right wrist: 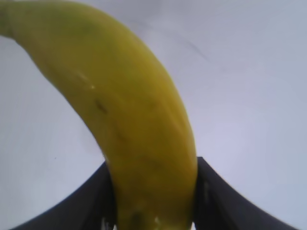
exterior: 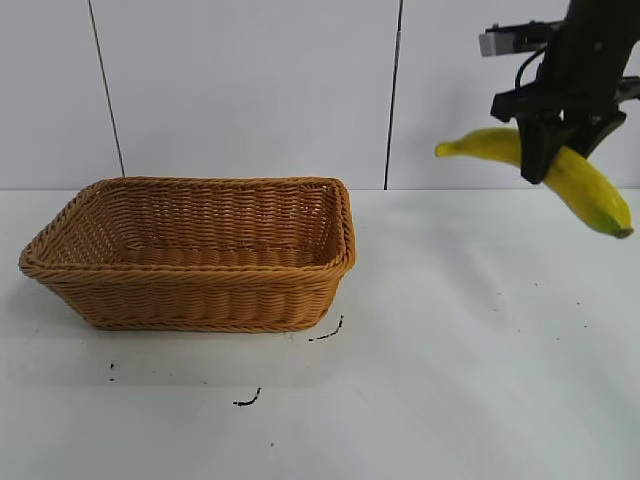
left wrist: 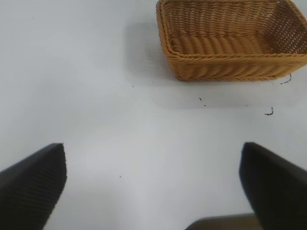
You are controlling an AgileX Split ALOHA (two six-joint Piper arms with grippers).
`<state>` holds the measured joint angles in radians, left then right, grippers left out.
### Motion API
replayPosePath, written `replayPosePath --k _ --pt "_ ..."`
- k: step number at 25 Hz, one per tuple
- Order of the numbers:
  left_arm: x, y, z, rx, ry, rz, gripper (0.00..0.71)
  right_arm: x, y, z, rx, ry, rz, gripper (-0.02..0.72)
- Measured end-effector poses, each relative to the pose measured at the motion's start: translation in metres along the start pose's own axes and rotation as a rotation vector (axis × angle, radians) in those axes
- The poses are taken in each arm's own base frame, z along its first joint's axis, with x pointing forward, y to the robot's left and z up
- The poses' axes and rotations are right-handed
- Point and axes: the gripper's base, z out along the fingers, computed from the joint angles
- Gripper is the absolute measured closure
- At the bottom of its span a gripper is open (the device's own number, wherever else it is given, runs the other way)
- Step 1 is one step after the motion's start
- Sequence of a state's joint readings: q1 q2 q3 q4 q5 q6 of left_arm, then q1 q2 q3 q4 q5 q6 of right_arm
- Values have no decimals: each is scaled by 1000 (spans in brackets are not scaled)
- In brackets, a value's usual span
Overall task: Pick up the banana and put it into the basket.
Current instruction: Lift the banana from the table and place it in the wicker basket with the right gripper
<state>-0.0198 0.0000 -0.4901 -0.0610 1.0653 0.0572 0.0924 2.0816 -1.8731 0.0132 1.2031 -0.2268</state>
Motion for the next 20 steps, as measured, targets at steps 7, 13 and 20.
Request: replayPosePath --k 7,13,20 --pt "0 0 0 0 0 0 15 -14 15 -20 16 -65 -63 388" --pt "0 0 0 0 0 0 15 -30 58 -40 13 -149 -171 388" --pt "0 0 0 0 0 0 15 -43 138 -58 -15 -294 -419 388"
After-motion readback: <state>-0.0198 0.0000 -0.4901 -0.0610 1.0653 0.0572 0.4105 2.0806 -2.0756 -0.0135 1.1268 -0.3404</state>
